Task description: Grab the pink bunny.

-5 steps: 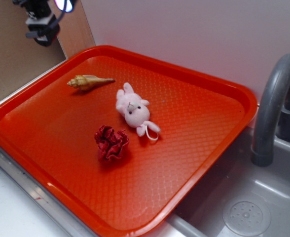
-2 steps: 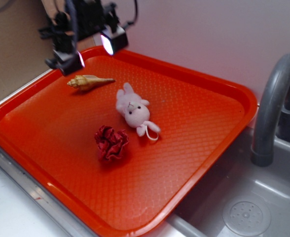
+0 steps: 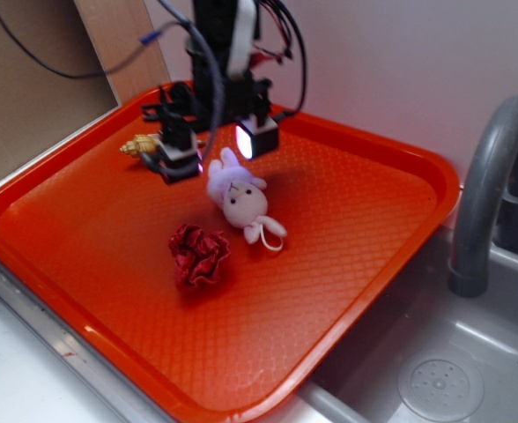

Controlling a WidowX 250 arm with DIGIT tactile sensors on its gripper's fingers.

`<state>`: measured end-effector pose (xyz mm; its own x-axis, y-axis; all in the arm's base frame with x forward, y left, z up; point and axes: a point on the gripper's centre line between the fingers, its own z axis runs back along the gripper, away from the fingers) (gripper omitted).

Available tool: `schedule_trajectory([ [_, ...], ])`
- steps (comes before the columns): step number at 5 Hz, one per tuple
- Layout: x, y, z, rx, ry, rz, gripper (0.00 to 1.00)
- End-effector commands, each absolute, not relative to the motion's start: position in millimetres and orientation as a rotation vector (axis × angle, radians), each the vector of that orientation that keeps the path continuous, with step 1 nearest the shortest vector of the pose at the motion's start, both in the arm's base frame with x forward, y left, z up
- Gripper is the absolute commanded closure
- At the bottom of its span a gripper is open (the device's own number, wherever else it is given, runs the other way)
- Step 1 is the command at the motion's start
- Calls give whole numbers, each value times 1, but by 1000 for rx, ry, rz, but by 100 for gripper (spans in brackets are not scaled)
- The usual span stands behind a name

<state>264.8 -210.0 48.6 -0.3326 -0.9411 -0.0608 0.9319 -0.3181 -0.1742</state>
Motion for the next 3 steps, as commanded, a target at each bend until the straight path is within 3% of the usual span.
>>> schedule_trajectory([
  [1, 224, -229, 38, -16, 262, -1991, 0],
  [2, 224, -229, 36, -13, 266, -1957, 100],
  [3, 225, -226, 45, 30, 258, -1887, 100],
])
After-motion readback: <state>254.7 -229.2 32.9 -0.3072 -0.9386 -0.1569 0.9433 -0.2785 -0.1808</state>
